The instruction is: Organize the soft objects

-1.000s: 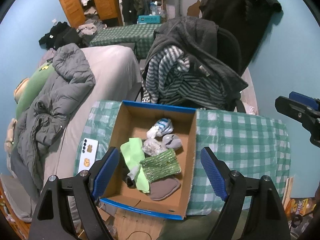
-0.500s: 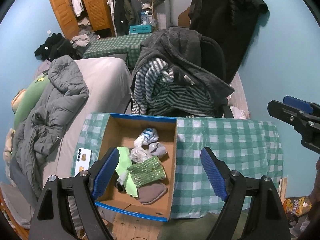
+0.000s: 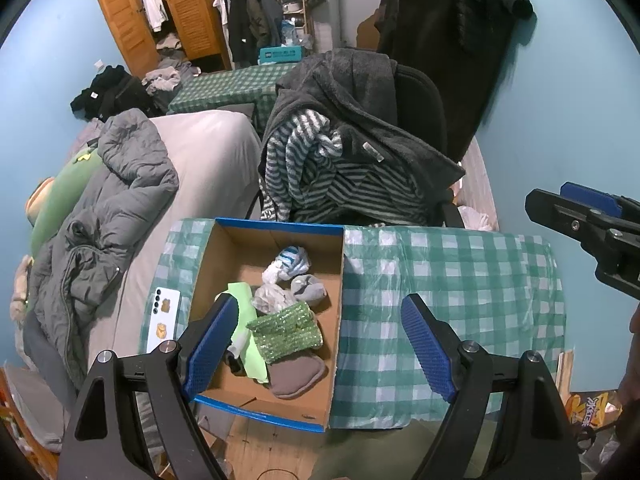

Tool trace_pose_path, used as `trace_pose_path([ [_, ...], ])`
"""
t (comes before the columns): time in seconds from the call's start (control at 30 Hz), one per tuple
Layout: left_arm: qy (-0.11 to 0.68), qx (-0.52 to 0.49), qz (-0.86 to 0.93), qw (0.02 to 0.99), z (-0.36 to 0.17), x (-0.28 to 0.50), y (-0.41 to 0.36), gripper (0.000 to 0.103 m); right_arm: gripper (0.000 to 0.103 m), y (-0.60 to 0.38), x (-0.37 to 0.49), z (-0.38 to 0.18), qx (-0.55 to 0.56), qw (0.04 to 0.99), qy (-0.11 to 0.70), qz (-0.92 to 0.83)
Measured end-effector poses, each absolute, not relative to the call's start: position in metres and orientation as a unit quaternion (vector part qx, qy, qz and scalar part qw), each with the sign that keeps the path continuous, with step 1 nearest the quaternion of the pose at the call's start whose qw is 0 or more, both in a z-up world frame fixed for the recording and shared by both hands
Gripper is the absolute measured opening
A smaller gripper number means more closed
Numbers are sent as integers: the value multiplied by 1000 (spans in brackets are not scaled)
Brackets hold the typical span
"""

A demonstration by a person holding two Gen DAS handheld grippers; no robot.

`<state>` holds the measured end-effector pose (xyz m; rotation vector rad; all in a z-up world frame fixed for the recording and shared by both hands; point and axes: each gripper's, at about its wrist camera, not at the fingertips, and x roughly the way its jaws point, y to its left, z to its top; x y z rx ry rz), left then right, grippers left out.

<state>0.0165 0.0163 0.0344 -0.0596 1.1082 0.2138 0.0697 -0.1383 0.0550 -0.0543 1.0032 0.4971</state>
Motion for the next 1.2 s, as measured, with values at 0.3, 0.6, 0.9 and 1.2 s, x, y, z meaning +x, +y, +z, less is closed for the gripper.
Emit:
trace_pose_path([
  [0.3,529,-26,101,842,33,14,12,85,68,-139,69,54,-24,846,477,237],
  [0.6,530,-27,102,842,32,15,13,85,68,-139,69,53,-25,845,478,237],
  [0.9,530,-26,102,841,32,15,15,85,69,-136,68,51,-26,844,479,238],
  [1.2,536,-36,103,837,25,9,21,85,69,-132,65,49,-26,844,480,238],
])
